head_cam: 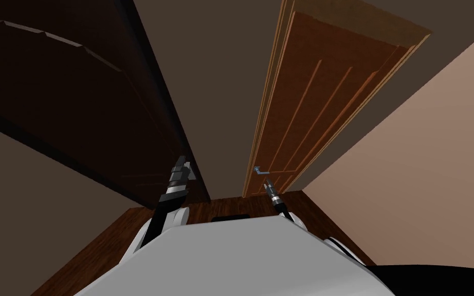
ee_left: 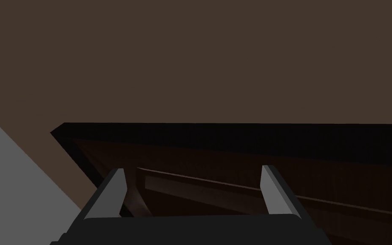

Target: Pull the door open

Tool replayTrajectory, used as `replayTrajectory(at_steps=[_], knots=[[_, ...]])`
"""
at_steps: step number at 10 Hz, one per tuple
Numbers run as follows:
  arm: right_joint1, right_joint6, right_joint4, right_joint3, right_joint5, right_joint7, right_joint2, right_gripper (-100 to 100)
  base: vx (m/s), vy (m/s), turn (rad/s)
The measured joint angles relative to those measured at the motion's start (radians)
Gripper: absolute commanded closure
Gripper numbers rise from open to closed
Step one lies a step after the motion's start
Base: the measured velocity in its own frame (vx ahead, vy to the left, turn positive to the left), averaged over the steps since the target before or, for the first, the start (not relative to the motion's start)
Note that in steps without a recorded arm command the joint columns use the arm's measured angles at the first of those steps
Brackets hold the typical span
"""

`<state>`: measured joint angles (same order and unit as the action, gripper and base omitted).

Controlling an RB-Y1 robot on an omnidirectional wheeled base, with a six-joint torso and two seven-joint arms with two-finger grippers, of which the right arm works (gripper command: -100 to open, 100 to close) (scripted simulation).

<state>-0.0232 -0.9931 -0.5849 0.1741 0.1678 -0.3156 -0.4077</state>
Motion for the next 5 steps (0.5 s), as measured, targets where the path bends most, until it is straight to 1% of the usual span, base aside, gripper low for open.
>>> replayTrajectory(at_steps=[1,2,3,4,5], knots=[[-0.018,0.004,0.024,-0.018,0.011,0.014,0.011,-100,0.078,-0.1,0.228],[-0.033,0.009,0.045,-0.041,0.025,0.034,0.025,-100,0.076,-0.097,0.286],[-0.034,0.026,0.037,-0.06,0.037,0.054,0.034,-100,0.084,-0.094,0.308],[-0.056,0.034,0.063,-0.08,0.049,0.069,0.044,-100,0.072,-0.11,0.368],[-0.072,0.039,0.084,-0.1,0.062,0.085,0.055,-100,0.052,-0.099,0.23]])
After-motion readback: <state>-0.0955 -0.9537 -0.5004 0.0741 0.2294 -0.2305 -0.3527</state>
